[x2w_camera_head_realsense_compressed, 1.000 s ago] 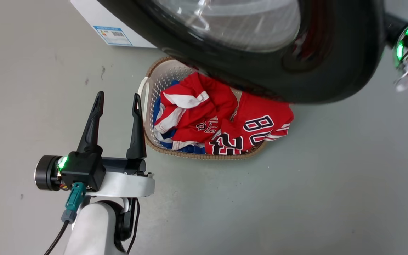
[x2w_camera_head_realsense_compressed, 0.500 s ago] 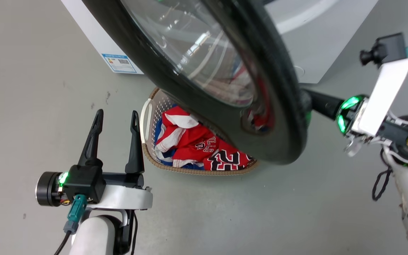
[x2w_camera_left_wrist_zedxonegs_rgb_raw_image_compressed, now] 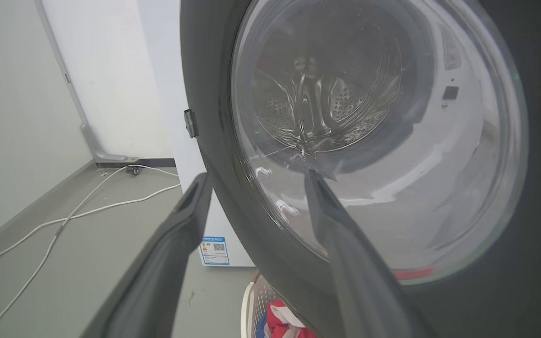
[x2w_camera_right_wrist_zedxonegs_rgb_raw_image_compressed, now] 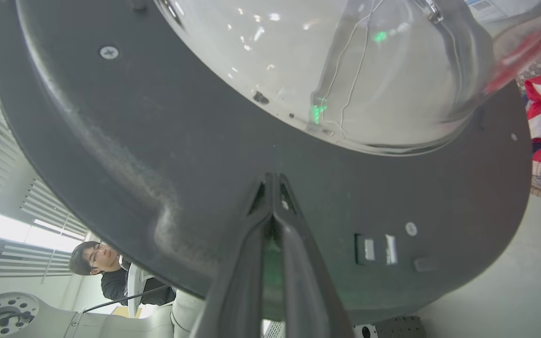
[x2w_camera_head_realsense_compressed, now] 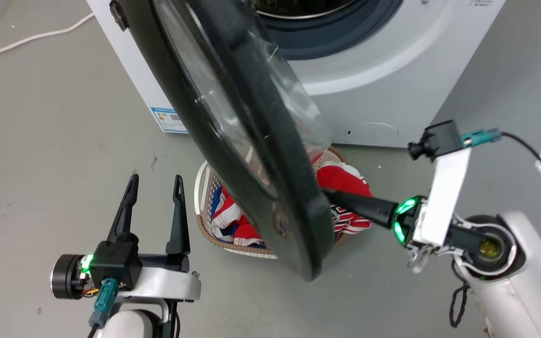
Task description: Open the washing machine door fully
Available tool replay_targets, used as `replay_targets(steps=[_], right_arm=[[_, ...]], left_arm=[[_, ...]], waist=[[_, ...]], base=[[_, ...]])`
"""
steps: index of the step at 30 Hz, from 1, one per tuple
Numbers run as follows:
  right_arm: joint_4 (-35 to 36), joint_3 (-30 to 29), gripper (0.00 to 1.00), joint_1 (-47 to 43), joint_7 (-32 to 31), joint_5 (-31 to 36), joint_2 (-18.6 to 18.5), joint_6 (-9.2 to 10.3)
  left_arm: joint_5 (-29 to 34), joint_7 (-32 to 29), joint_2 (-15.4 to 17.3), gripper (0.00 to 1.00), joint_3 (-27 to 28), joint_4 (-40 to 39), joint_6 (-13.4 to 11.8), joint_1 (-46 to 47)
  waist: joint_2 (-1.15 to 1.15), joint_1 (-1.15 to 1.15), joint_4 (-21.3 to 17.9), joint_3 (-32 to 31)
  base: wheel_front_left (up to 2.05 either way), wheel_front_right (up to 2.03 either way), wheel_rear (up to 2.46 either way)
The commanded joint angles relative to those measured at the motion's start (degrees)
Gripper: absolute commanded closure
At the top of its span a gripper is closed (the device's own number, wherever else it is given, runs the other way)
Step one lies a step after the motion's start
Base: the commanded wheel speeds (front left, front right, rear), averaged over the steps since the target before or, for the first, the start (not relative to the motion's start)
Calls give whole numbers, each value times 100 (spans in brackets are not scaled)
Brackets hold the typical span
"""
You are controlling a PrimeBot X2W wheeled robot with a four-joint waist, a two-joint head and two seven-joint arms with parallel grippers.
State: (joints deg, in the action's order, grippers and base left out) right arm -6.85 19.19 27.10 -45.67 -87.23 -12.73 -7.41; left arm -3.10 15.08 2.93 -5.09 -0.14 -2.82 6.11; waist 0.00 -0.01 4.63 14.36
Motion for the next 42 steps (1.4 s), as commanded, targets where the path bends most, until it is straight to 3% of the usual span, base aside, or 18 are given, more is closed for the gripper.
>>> replay_targets(steps=[1,21,26,31,32,34,35,42], right_arm=[[-7,88,100,-125,-7,6,85,-14],[-114,326,100,-946,133,-227,445,-9],[49,-31,100,-1248,474,-398,451,-9],[402,-794,100,-1617,1200,-620,548,-9],[512,-933,95,-1692,1350,-595,558,-9],[705,-1228,37,-1841,1711,-483,568,-9],[809,-1334,0,-1921,1884,-406,582,-9],[1345,-1937,0,-2274,3109,108,723,-9]], left_arm=[[31,14,-8,0,19,13,-28,-87],[61,14,-8,0,80,108,-43,-515],[82,14,-7,0,90,124,-40,-683],[84,14,-8,0,105,142,-47,-835],[86,14,-7,0,117,141,-49,-857],[86,14,-7,0,132,132,-56,-915],[88,14,-8,0,140,128,-62,-949],[102,14,-7,0,209,79,-67,-1100]], waist=[[0,1,-10,-100],[0,1,29,-664],[0,1,-12,-879],[0,1,-56,-1105],[0,1,-67,-1146],[0,1,-95,-1221],[0,1,-111,-1258],[0,1,-252,-1410]], base=[[0,0,0],[0,0,0],[0,0,0],[0,0,0],[0,0,0],[0,0,0],[0,0,0],[0,0,0]])
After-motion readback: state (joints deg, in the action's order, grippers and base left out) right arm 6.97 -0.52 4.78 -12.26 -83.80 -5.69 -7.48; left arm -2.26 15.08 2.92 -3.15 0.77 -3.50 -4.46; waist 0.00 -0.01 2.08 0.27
